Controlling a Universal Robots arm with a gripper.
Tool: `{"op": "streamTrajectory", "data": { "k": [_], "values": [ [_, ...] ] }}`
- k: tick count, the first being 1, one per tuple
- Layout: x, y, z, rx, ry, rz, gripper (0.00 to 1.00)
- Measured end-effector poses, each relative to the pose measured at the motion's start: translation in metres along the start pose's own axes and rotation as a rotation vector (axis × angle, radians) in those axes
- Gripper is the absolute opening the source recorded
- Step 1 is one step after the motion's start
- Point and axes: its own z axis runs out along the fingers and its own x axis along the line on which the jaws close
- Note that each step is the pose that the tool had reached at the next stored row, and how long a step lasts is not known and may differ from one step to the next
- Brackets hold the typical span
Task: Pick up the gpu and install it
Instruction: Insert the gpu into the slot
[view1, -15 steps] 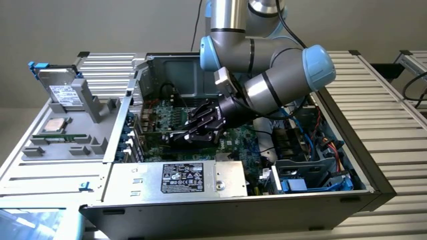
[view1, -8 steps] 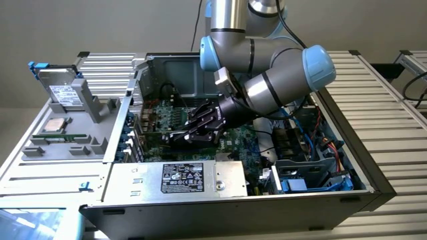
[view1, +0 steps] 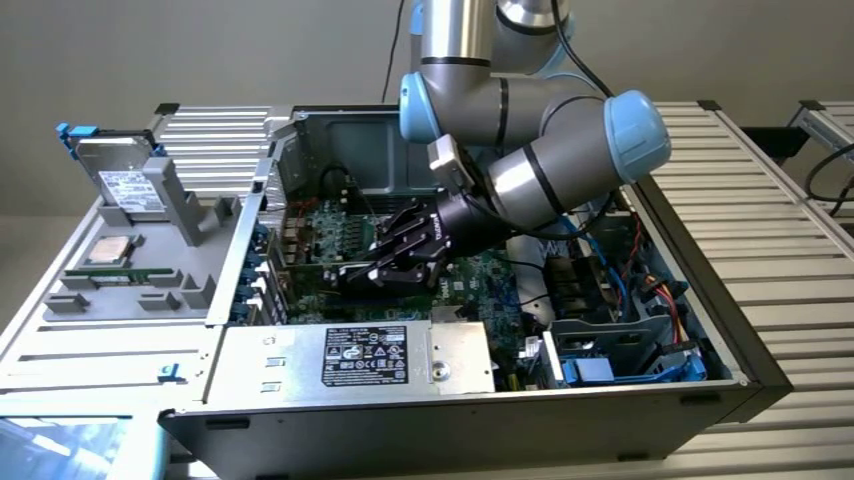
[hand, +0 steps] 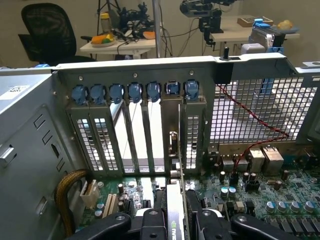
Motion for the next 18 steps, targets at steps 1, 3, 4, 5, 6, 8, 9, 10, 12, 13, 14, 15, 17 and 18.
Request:
{"op": "streamTrajectory", "data": {
  "k": [1, 3, 4, 5, 6, 8, 9, 10, 12, 13, 14, 15, 17, 18],
  "values": [
    [0.0000, 0.0000, 0.0000, -0.0001, -0.0002, 0.000, 0.28],
    [0.0002, 0.0006, -0.0004, -0.0004, -0.0009, -0.001, 0.28],
    [0.0004, 0.0012, -0.0008, -0.0007, -0.0003, 0.000, 0.28],
    [0.0004, 0.0017, -0.0012, -0.0009, -0.0003, 0.000, 0.28],
    [0.0005, 0.0022, -0.0016, -0.0009, -0.0002, 0.000, 0.28],
    [0.0005, 0.0023, -0.0017, -0.0009, -0.0002, 0.000, 0.28],
    [0.0005, 0.0023, -0.0017, -0.0009, -0.0003, 0.000, 0.28],
    [0.0005, 0.0023, -0.0017, -0.0009, -0.0003, 0.000, 0.28],
    [0.0005, 0.0023, -0.0017, -0.0008, -0.0006, -0.001, 0.28],
    [0.0005, 0.0023, -0.0017, -0.0008, -0.0009, -0.001, 0.28],
    [0.0005, 0.0024, -0.0017, -0.0009, -0.0013, -0.001, 0.28],
    [0.0005, 0.0023, -0.0018, -0.0009, -0.0015, -0.002, 0.28],
    [0.0002, 0.0023, -0.0020, -0.0009, -0.0016, -0.001, 0.28],
    [-0.0003, 0.0024, -0.0021, -0.0009, -0.0016, -0.001, 0.28]
  ]
}}
